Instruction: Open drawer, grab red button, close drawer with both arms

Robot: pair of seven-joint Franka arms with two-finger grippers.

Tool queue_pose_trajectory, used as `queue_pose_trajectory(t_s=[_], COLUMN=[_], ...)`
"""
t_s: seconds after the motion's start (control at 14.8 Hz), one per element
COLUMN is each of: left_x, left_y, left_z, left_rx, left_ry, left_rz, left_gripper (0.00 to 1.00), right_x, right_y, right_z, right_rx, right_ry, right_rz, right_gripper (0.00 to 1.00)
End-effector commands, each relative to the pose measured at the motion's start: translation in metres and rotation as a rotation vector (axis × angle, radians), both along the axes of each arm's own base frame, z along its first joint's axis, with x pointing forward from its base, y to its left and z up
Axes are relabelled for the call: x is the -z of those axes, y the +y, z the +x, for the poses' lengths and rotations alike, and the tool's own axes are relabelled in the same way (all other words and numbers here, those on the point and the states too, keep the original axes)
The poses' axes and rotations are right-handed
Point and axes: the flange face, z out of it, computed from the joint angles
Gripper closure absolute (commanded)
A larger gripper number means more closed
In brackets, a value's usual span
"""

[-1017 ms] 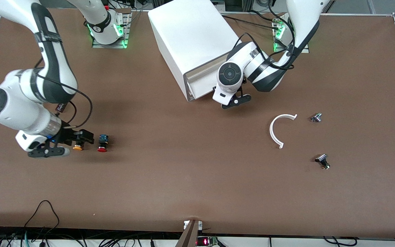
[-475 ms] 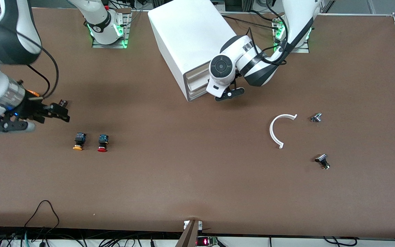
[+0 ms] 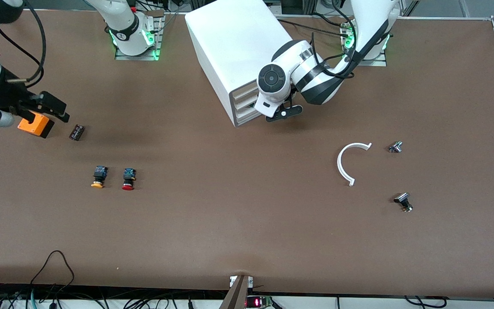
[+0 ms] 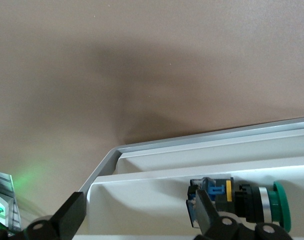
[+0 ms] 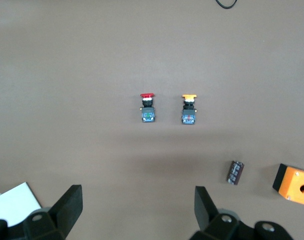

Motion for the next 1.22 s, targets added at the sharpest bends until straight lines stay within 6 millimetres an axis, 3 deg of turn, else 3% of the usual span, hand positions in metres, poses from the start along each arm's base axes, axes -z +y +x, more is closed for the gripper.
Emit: queue_pose_trajectory(t_s=[0.0, 0.34, 0.47, 0.75, 0.95, 1.15], left_x=[-0.008, -0.016, -0.034, -0.083, -0.118, -0.154], left_y=[0.0, 0.006, 0.013, 0.06, 0.104, 0.153], left_z=[-0.008, 0.002, 0.024, 0.092, 0.137, 0.167], left_rx=[-0.003, -0.006, -0.015, -0.07, -0.062, -0.014], left_ry=[0.005, 0.002, -0.026, -0.066, -0.102, -0.164], left_rz=[0.01, 0.011, 0.007, -0.01, -0.077, -0.104], left_gripper=[0.02, 0.02, 0.02, 0.02, 0.01, 0.01], right_x=[-0.009, -0.026, -0.02, -0.015, -0.017, -0.022], right_y=[0.013, 0.023, 0.018, 0.007, 0.012, 0.017], right_z=[-0.02, -0.033, -0.038, -0.052, -0.052, -0.05], right_rx=[0.072, 0.038, 0.037, 0.046, 0.051, 0.036], right_ry=[0.047, -0.025, -0.024, -0.04, -0.037, -0.047], right_rz=[-0.015, -0.087, -0.089, -0.081, -0.082, -0.082], right_gripper=[0.01, 0.01, 0.01, 0.01, 0.01, 0.01])
